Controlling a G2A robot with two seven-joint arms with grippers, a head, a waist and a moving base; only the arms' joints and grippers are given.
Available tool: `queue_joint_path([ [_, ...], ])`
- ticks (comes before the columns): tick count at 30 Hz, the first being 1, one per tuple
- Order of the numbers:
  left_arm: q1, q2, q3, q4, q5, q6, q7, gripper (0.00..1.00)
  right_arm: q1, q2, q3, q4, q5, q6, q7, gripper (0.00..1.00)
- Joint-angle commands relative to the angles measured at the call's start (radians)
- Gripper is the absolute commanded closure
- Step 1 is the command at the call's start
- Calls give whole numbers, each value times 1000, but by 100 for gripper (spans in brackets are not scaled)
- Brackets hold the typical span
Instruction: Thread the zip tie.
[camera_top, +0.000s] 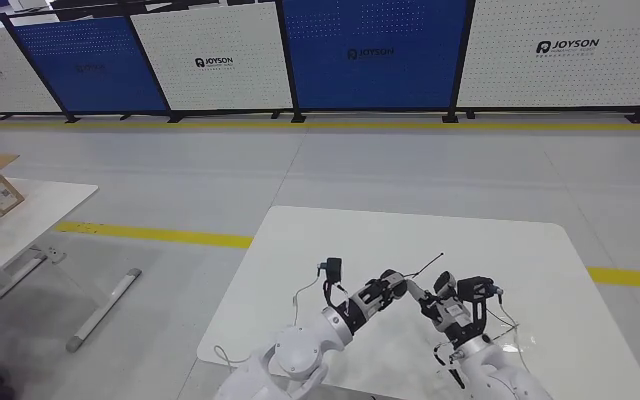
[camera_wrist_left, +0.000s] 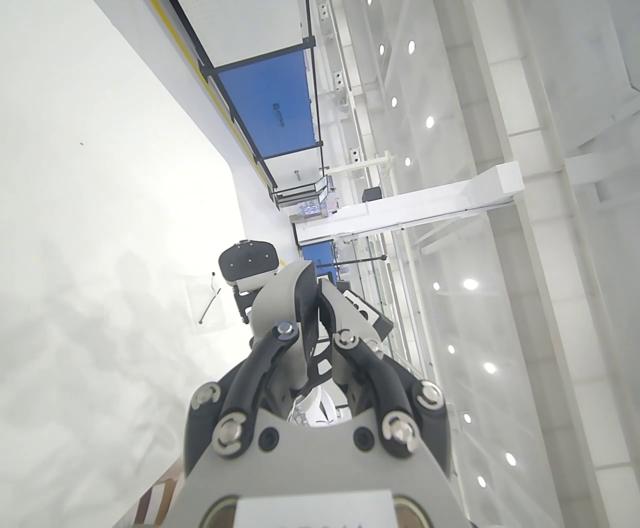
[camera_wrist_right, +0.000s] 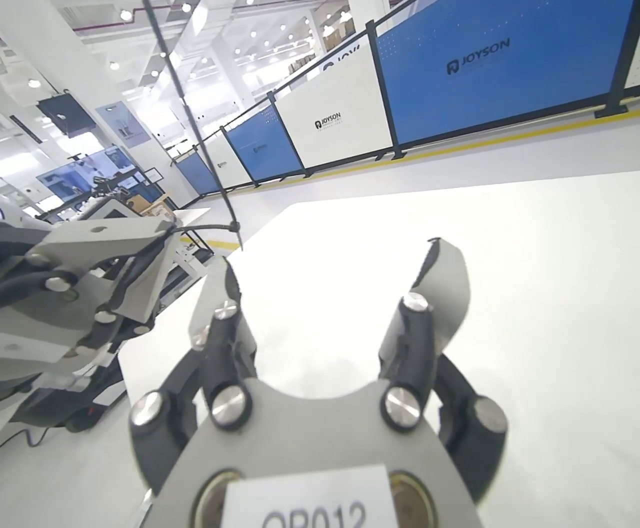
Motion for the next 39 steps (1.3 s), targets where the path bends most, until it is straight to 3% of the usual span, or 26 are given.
queue_joint_path([
  [1, -3, -1, 5, 2, 4, 3, 1, 100, 2, -1, -5, 1, -2, 0, 2, 58],
  [10, -12, -4, 13, 11, 12, 12, 1, 100, 7, 0, -6, 5, 27, -48, 32, 55],
  [16, -14, -5, 19, 10, 24, 19, -2, 100, 3, 1, 4, -4, 32, -58, 17, 61],
  [19, -13, -5, 21, 7, 29, 21, -3, 100, 2, 1, 5, -8, 27, -56, 13, 68],
  [26, -15, -7, 25, 4, 38, 23, -3, 100, 1, 1, 3, -13, 19, -60, 13, 73],
  [31, -17, -8, 26, 8, 39, 24, 1, 100, 0, 1, 3, -14, 16, -61, 12, 90],
  [33, -19, -9, 26, 10, 39, 24, 3, 100, 0, 1, 4, -14, 17, -62, 13, 90],
  [35, -19, -9, 27, 11, 41, 24, 5, 100, 0, 1, 4, -15, 17, -62, 14, 100],
  [39, -20, -10, 27, 12, 41, 22, 6, 100, 0, 1, 4, -15, 16, -63, 15, 100],
])
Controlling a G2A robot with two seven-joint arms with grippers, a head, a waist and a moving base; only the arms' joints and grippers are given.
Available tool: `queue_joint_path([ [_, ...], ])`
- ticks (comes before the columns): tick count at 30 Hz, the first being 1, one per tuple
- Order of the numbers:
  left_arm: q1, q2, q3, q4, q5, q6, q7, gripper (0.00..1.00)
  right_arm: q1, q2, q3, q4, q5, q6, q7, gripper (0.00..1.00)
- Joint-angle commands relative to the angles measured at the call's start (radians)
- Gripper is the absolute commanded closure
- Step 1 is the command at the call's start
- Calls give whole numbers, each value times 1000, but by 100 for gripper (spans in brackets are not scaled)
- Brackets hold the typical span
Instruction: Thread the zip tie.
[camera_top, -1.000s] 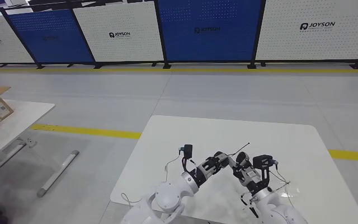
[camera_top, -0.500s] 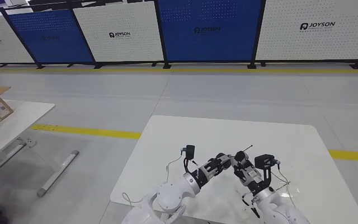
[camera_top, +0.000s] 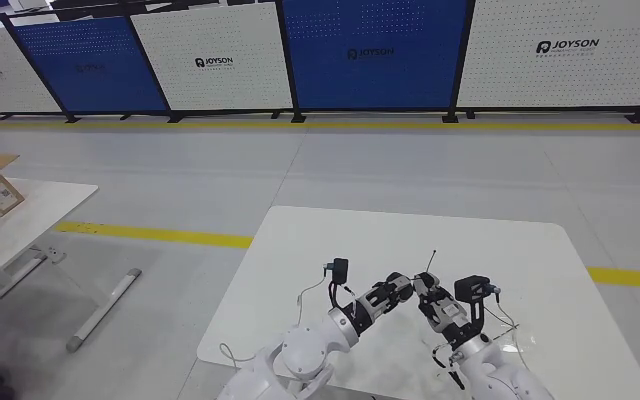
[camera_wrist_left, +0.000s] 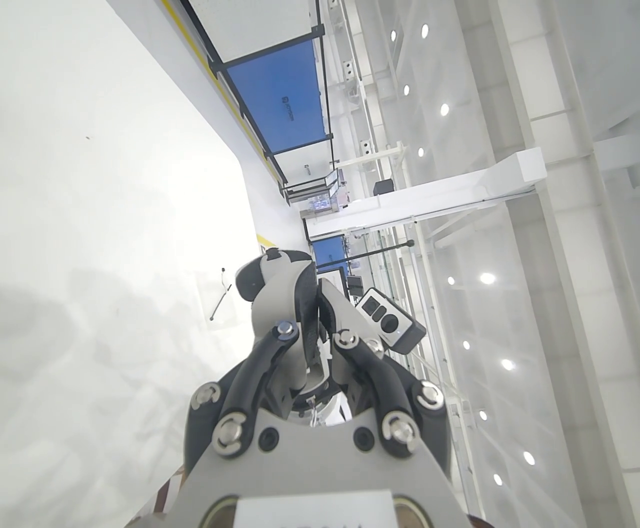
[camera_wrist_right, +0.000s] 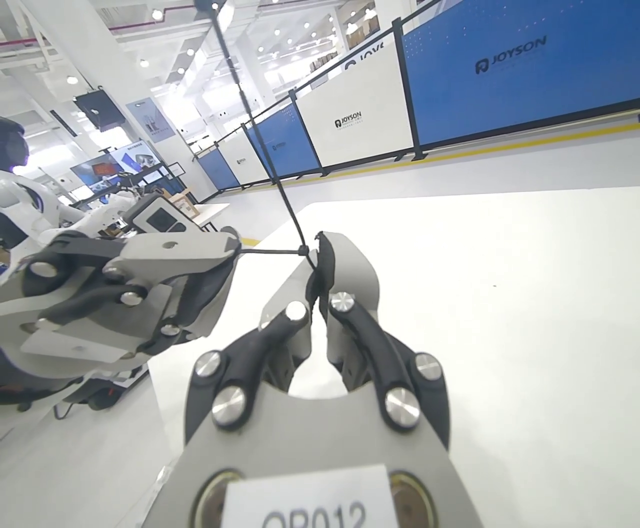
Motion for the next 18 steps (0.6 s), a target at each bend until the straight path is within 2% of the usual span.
queue_joint_path([
  [1, 0, 0, -1, 0, -1, -4, -1, 100, 0, 0, 0, 0, -1, -1, 1, 100],
  [9, 6, -1, -6, -1, -3, -48, -6, 100, 4, 0, -8, 7, -14, -4, 21, 100],
  [16, 10, 0, -8, -4, 8, -50, -3, 100, 2, 0, -4, 7, 11, -11, 23, 100],
  [17, 10, -1, -8, -1, 9, -48, -2, 100, 2, 0, -2, 6, 16, -11, 25, 80],
  [18, 9, -1, -7, 1, 10, -43, 0, 100, 0, 1, 1, 5, 21, -14, 29, 74],
])
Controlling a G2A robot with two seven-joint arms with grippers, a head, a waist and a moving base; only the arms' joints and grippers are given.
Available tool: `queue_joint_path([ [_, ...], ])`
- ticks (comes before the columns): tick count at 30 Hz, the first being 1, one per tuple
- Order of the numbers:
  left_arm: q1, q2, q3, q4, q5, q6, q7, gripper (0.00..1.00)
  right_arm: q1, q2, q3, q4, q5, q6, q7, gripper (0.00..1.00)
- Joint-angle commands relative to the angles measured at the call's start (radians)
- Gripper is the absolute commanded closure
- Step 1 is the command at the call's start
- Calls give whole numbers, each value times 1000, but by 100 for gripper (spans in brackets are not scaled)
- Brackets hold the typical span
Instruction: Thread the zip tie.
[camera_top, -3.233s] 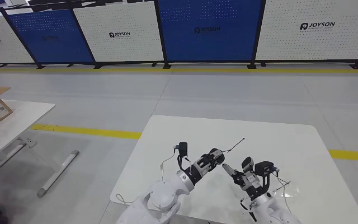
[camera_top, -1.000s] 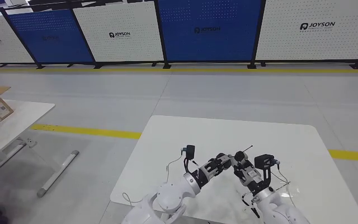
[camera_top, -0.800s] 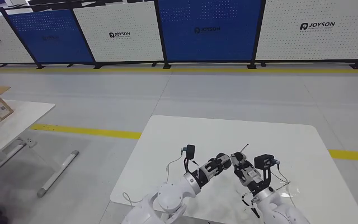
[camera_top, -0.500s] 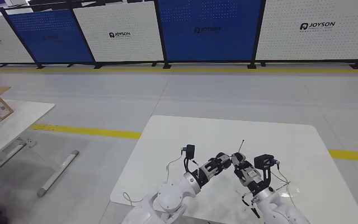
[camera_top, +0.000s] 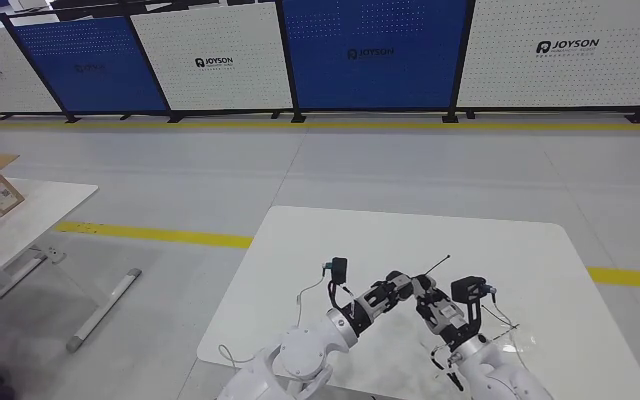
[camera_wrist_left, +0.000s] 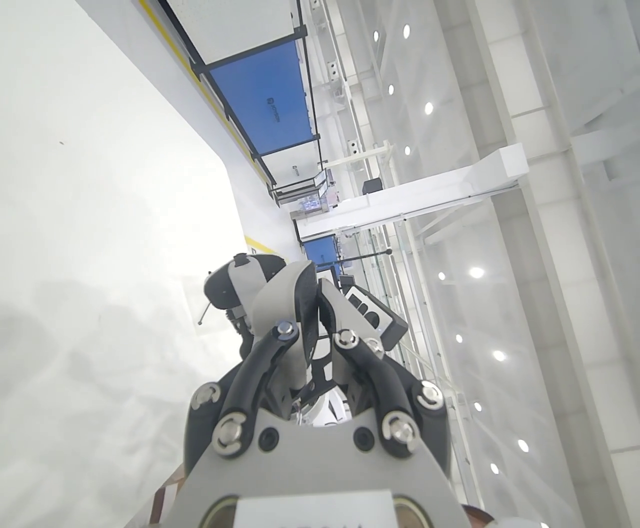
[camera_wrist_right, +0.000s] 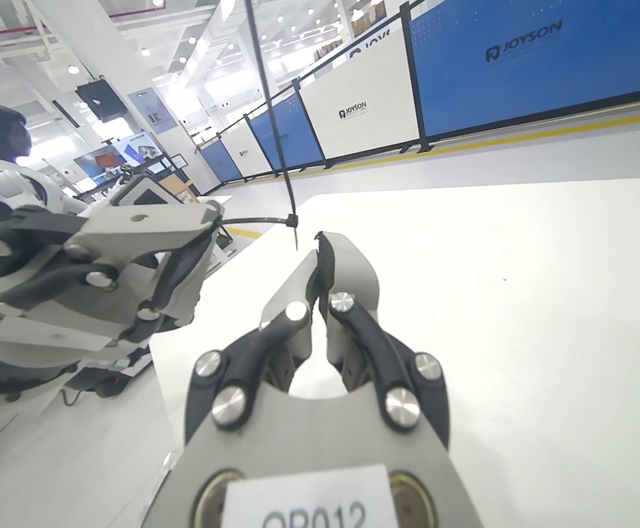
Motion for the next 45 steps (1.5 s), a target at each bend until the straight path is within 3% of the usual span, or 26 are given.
queue_joint_path([
  [1, -2, -1, 1, 6, -1, 11, 1, 100, -3, 1, 4, -2, 8, -6, 6, 66],
  [12, -8, -4, 7, 14, 5, 15, 3, 100, -14, 4, 21, -13, 19, -17, -9, 72],
  [17, -4, -4, 8, 15, 10, 12, 1, 100, -11, 3, 21, -13, 20, -15, -14, 83],
  [21, -2, -4, 7, 15, 13, 10, -1, 100, -9, 3, 19, -13, 19, -14, -18, 86],
  [22, -2, -4, 7, 15, 13, 10, -1, 100, -9, 3, 19, -12, 19, -14, -19, 90],
  [23, -2, -4, 7, 15, 14, 10, -1, 100, -8, 3, 19, -13, 19, -14, -20, 100],
  [45, 12, -4, 1, 0, 11, -36, -6, 100, 1, 2, -4, 5, -20, -16, 2, 100],
])
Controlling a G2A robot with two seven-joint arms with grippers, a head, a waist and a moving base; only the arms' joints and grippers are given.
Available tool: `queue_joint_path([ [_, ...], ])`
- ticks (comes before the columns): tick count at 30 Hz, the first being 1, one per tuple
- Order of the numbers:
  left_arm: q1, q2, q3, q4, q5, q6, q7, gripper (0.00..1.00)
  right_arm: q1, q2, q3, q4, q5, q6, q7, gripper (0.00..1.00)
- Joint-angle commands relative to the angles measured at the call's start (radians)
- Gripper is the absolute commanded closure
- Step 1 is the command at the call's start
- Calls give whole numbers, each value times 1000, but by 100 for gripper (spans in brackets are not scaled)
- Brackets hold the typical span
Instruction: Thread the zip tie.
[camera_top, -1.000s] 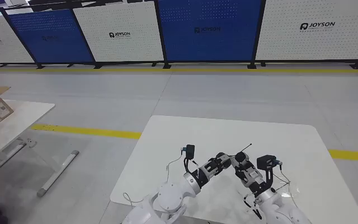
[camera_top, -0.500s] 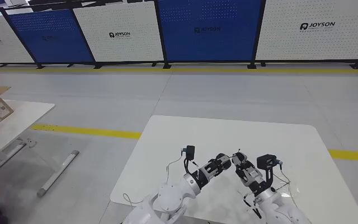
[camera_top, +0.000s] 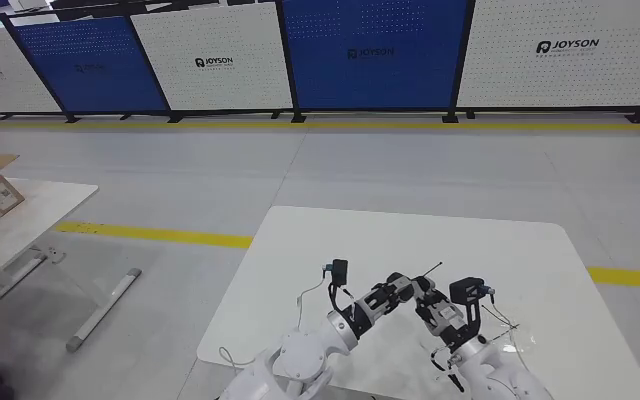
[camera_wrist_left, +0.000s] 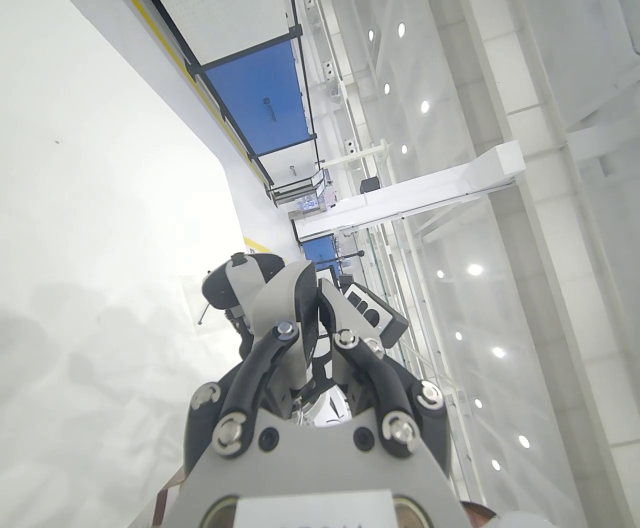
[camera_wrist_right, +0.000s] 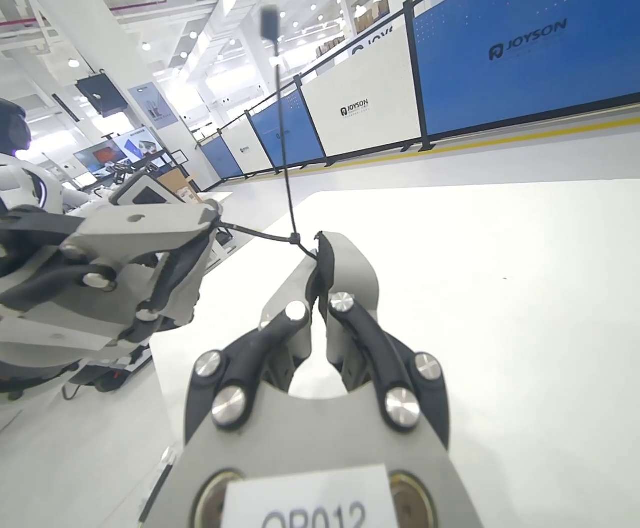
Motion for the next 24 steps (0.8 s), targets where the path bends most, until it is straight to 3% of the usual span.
queue_joint_path([
  [1, 0, 0, 0, -2, -1, 0, -2, 100, 0, 0, 0, 0, 0, -2, 1, 100],
  [16, 8, -1, 2, -27, 3, -16, 0, 100, -6, 3, 3, 3, -12, -12, 12, 100],
  [24, 20, 0, 1, -63, 21, -27, 2, 100, -3, 4, -3, 25, -12, -20, 12, 100],
])
